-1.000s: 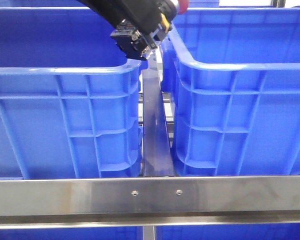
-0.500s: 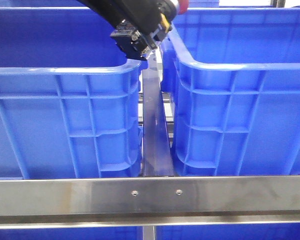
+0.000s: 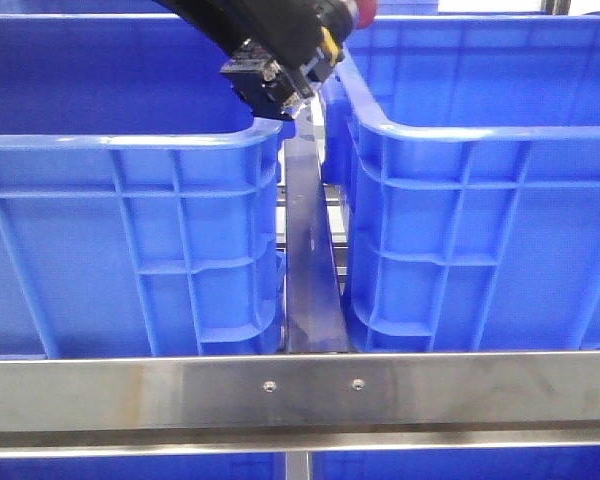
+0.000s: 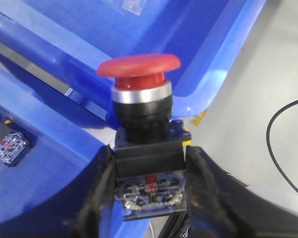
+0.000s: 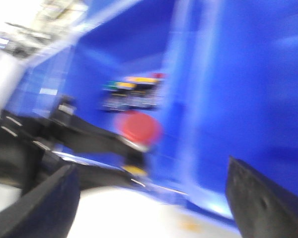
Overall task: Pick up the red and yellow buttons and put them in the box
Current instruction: 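Grasp the red button with the right gripper, then open the left gripper, then carry the red button with the right gripper into the empty bin, then lower the red button onto the bin floor and open the right gripper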
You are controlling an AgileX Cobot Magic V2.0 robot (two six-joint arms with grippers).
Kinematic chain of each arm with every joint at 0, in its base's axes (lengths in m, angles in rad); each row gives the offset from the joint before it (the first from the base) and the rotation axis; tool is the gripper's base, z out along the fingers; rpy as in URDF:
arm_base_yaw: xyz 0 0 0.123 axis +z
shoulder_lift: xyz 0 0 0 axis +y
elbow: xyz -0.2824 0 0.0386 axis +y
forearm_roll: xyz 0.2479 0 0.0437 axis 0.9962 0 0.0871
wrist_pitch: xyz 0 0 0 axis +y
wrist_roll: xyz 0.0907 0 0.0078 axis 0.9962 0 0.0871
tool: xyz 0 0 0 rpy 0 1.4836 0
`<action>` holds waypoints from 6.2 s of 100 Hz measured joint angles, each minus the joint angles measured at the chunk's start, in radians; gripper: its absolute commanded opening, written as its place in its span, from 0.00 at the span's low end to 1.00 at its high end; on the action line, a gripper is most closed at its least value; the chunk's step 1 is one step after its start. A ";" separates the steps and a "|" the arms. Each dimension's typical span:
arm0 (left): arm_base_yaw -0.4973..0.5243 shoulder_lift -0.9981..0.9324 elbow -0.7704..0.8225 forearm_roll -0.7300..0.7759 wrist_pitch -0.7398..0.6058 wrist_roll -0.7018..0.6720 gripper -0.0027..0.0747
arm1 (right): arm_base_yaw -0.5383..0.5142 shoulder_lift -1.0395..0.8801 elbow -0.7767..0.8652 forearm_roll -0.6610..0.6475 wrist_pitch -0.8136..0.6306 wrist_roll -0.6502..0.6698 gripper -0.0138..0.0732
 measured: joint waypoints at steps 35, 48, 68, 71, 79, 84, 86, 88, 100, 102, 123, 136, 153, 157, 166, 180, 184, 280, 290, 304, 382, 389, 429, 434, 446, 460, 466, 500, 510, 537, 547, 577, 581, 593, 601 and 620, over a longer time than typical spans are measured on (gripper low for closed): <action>0.000 0.000 0.000 0.000 0.000 0.000 0.01 | 0.096 0.265 -0.002 0.201 0.032 -0.112 0.86; 0.000 0.000 0.000 0.000 0.000 0.000 0.01 | 0.144 0.316 -0.002 0.259 0.028 -0.162 0.86; 0.000 0.000 0.000 0.000 0.000 0.000 0.01 | 0.187 0.332 -0.002 0.337 0.013 -0.222 0.86; 0.000 0.000 0.000 0.000 0.000 0.000 0.01 | 0.188 0.332 -0.002 0.342 0.011 -0.227 0.86; 0.000 0.000 0.000 0.000 0.000 0.000 0.01 | 0.191 0.332 -0.002 0.350 0.007 -0.229 0.86; 0.000 0.000 0.000 0.000 0.000 0.000 0.01 | 0.191 0.332 -0.002 0.355 0.007 -0.232 0.86; 0.000 0.000 0.000 0.000 0.000 0.000 0.01 | 0.191 0.332 -0.002 0.358 0.007 -0.234 0.86; 0.000 0.000 0.000 0.000 0.000 0.000 0.01 | 0.193 0.332 -0.002 0.362 0.005 -0.234 0.86; 0.000 0.000 0.000 0.000 0.000 0.000 0.01 | 0.213 0.342 -0.004 0.392 -0.002 -0.247 0.86; 0.000 0.000 0.000 0.000 0.000 0.000 0.01 | 0.215 0.345 -0.004 0.398 -0.002 -0.249 0.86; 0.000 0.000 0.000 0.000 0.000 0.000 0.01 | 0.279 0.422 -0.061 0.409 -0.007 -0.259 0.86; 0.000 0.000 0.000 0.000 0.000 0.000 0.01 | 0.306 0.460 -0.096 0.413 -0.007 -0.262 0.80; 0.000 0.000 0.000 0.000 0.000 0.000 0.01 | 0.314 0.473 -0.101 0.411 -0.020 -0.264 0.53; 0.000 0.000 0.000 0.000 0.000 0.000 0.01 | 0.314 0.475 -0.101 0.409 -0.026 -0.264 0.50; 0.000 0.000 0.000 0.000 0.000 0.000 0.11 | 0.314 0.478 -0.101 0.405 -0.036 -0.266 0.50; 0.000 0.000 0.000 0.002 0.006 0.000 0.52 | 0.314 0.478 -0.101 0.405 -0.036 -0.271 0.50; 0.000 0.000 0.000 0.002 0.009 0.000 0.64 | 0.314 0.478 -0.101 0.405 -0.036 -0.271 0.50; 0.000 0.000 -0.088 0.015 0.092 0.000 0.82 | -0.007 0.479 -0.220 0.428 -0.462 -0.951 0.50; 0.000 0.000 -0.088 0.015 0.092 0.000 0.82 | -0.007 0.547 -0.249 0.447 -0.501 -1.053 0.50; 0.000 0.000 -0.088 0.015 0.092 0.000 0.82 | -0.007 0.661 -0.326 0.453 -0.501 -1.099 0.50; 0.000 0.000 -0.088 0.015 0.054 0.000 0.82 | -0.007 1.034 -0.568 0.464 -0.488 -1.168 0.63; 0.000 0.000 -0.088 0.015 0.054 0.000 0.82 | -0.007 1.034 -0.568 0.465 -0.488 -1.168 0.73; 0.000 0.000 -0.088 0.015 0.054 0.000 0.82 | -0.007 1.021 -0.563 0.465 -0.496 -1.170 0.79; 0.000 0.000 -0.088 0.015 0.054 0.000 0.82 | -0.007 0.997 -0.556 0.465 -0.498 -1.170 0.79; 0.000 0.000 -0.088 0.015 0.054 0.000 0.82 | -0.007 0.921 -0.516 0.465 -0.515 -1.170 0.79; 0.000 0.000 -0.088 0.015 0.054 0.000 0.82 | -0.007 0.802 -0.429 0.465 -0.569 -1.170 0.77; 0.000 0.000 -0.088 0.015 0.054 0.000 0.81 | -0.007 0.748 -0.387 0.465 -0.587 -1.170 0.74; 0.000 0.000 -0.088 0.009 0.054 0.000 0.81 | -0.007 0.381 -0.117 0.465 -0.597 -1.170 0.28; 0.000 0.000 -0.088 0.009 0.054 0.000 0.81 | -0.007 0.270 -0.035 0.465 -0.597 -1.170 0.15; 0.000 0.000 -0.088 0.009 0.054 0.000 0.81 | -0.007 -0.030 0.168 0.465 -0.586 -1.170 0.08; 0.000 0.000 -0.088 0.005 0.054 -0.002 0.81 | -0.007 -0.132 0.233 0.465 -0.567 -1.170 0.08; 0.000 0.000 -0.088 -0.008 0.054 -0.025 0.78 | -0.007 -0.387 0.382 0.465 -0.455 -1.170 0.08; 0.000 0.000 -0.088 -0.008 0.054 -0.027 0.78 | -0.007 -0.409 0.392 0.463 -0.450 -1.170 0.08; 0.000 0.000 -0.088 -0.009 0.054 -0.027 0.78 | -0.007 -0.440 0.406 0.461 -0.446 -1.170 0.08; 0.000 0.000 -0.088 -0.010 0.054 -0.027 0.78 | -0.007 -0.442 0.408 0.459 -0.446 -1.170 0.08; 0.000 0.000 -0.088 0.069 0.054 -0.106 0.78 | -0.007 -0.442 0.408 0.459 -0.446 -1.172 0.08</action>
